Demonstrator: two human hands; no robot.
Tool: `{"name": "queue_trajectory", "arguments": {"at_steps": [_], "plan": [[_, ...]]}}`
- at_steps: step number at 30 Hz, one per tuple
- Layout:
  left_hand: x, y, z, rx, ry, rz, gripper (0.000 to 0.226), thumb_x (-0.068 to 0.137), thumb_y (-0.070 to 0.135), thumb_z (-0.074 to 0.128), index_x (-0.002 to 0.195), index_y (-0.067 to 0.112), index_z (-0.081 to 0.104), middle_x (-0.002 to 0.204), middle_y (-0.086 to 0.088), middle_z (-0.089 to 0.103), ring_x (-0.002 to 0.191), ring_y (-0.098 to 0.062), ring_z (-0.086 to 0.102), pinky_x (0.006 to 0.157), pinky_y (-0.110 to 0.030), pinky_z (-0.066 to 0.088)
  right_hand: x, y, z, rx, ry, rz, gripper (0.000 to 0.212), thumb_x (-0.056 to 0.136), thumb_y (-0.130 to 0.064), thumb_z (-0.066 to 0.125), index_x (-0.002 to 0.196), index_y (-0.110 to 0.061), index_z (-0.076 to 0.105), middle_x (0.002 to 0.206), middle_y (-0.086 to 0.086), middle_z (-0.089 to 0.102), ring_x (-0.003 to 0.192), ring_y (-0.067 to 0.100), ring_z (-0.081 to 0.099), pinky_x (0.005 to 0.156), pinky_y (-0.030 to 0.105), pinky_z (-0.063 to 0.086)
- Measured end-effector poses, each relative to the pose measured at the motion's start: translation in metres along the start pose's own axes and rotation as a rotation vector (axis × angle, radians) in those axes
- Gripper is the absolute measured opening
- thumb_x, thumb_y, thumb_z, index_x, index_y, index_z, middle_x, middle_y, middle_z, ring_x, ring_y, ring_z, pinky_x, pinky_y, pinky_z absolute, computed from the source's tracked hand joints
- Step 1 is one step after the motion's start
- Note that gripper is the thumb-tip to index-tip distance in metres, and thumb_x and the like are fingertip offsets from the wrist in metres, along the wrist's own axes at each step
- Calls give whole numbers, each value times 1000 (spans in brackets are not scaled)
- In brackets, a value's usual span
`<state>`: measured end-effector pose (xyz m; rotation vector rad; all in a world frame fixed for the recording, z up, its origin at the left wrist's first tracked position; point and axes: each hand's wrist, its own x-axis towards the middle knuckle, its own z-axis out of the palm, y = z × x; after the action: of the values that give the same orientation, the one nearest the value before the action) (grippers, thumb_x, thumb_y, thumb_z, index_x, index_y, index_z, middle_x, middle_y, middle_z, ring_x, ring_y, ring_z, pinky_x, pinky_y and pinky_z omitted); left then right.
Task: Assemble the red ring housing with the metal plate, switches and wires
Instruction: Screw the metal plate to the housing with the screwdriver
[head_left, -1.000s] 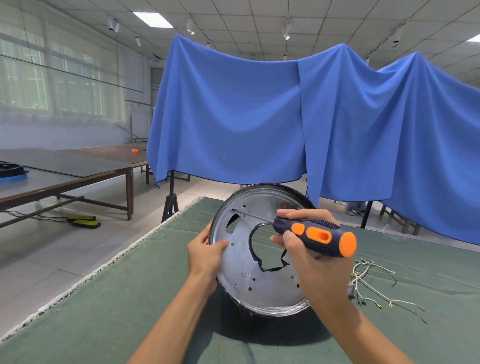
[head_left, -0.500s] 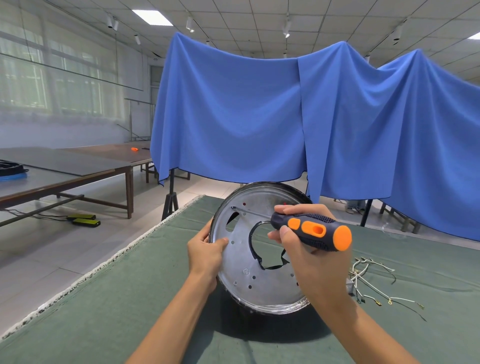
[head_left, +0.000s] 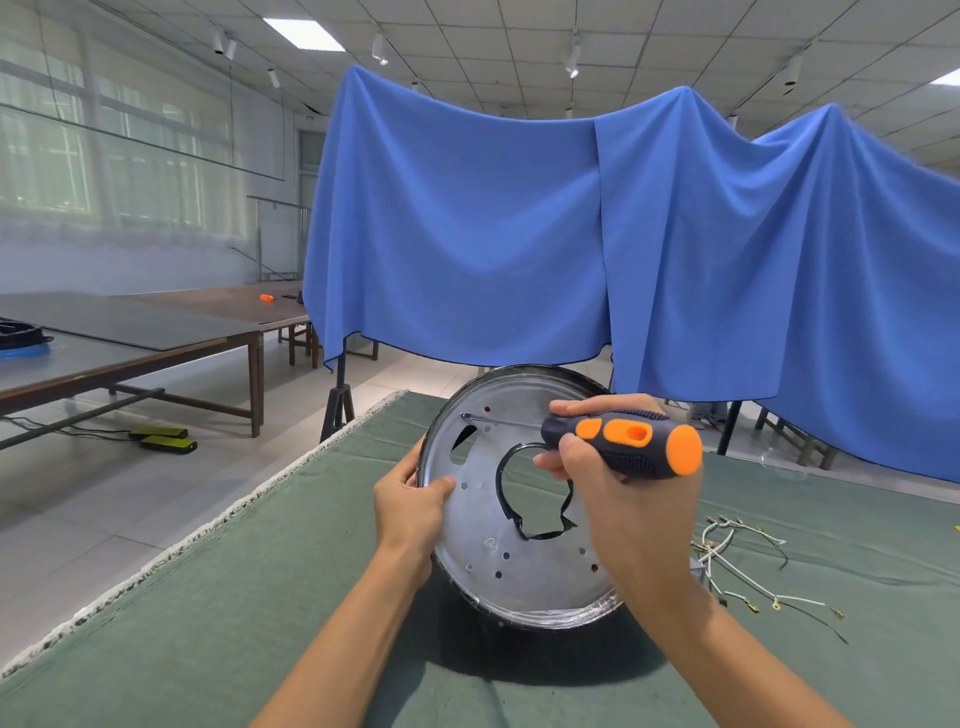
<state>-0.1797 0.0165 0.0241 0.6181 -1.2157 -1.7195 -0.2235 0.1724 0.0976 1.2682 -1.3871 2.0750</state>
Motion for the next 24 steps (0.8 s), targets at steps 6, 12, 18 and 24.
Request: {"name": "queue_trajectory", "arguments": {"at_steps": [6, 12, 18, 24], "plan": [[2, -1, -2, -5, 3, -18, 50, 80, -11, 62, 122, 17, 62, 96, 0, 72, 79, -18, 71, 64, -28, 59, -4, -2, 2, -15, 8, 14, 13, 66, -20, 63, 77, -16, 69, 87, -2, 71, 73, 31, 70, 62, 54, 56], [1, -1, -2, -19, 0, -7, 49, 80, -13, 61, 100, 32, 65, 80, 8, 74, 67, -13, 71, 55, -23, 56, -6, -1, 5, -56, -11, 21, 15, 69, -21, 63, 80, -12, 68, 89, -4, 71, 74, 30, 70, 66, 52, 57], [-1, 1, -1, -15, -17, 6, 51, 79, -14, 60, 98, 33, 64, 73, 13, 73, 63, -11, 71, 50, -20, 53, -1, -6, 10, -101, 4, 37, 10, 70, -28, 62, 77, -23, 67, 85, -3, 71, 73, 30, 71, 70, 52, 56], [-2, 2, -1, -2, -28, 18, 51, 80, -14, 59, 95, 34, 65, 75, 13, 74, 65, -10, 71, 52, -19, 54, 7, -14, 18, -70, 6, 82, 4, 72, -30, 62, 75, -29, 65, 75, -7, 72, 64, 20, 72, 68, 51, 58]]}}
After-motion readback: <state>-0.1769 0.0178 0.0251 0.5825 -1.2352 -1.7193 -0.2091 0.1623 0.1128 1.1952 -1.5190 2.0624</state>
